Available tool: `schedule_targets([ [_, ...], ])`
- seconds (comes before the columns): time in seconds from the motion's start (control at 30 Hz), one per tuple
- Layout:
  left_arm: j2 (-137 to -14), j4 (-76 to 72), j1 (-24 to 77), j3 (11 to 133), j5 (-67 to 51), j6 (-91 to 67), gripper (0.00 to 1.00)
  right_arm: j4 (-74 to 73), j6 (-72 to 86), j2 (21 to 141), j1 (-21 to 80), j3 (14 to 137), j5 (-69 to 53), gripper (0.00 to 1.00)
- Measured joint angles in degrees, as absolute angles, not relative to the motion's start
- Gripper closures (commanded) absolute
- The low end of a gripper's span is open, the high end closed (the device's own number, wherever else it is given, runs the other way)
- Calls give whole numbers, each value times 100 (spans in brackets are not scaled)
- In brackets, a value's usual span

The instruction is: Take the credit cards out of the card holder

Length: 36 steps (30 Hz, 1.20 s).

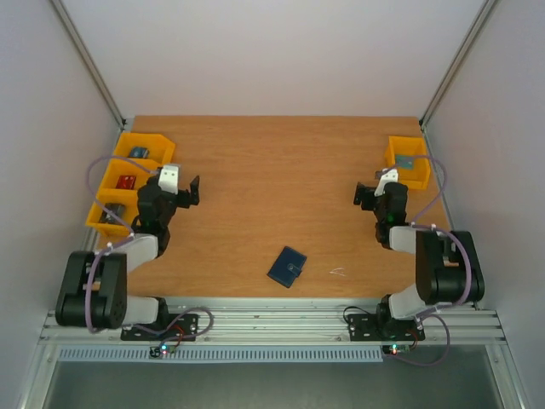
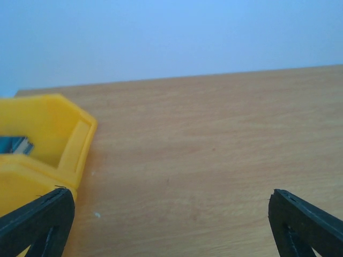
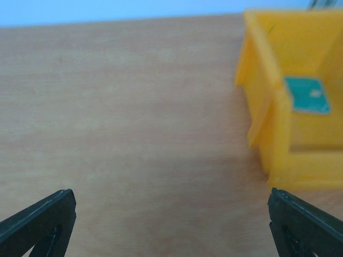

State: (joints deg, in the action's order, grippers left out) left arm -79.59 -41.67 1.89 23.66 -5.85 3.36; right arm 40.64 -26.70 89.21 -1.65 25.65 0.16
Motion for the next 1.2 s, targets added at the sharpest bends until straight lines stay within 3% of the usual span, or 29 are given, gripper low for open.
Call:
schedule_targets([
  [0.23, -6534, -3118, 189, 2928, -1525, 298, 1, 2196, -2038, 7035, -226, 3756, 123, 2],
  [0.37, -5734, -2401, 233, 3358, -2296, 189, 1, 873, -1389, 6331, -255, 4932, -652, 22],
  [0.5, -5094, -1214, 279, 3913, -2858, -161, 1, -351, -685, 6184, -176, 5745, -1922, 26],
  [0.8, -4152, 561, 425, 3669, -3529, -1660, 1, -2987, 303, 5999, 2521, 5098, -2053, 34],
  [1.2, -4093, 1000, 722, 2963, -3299, -2646, 1, -3280, 1514, 7590, 2998, 3955, -2176, 38],
])
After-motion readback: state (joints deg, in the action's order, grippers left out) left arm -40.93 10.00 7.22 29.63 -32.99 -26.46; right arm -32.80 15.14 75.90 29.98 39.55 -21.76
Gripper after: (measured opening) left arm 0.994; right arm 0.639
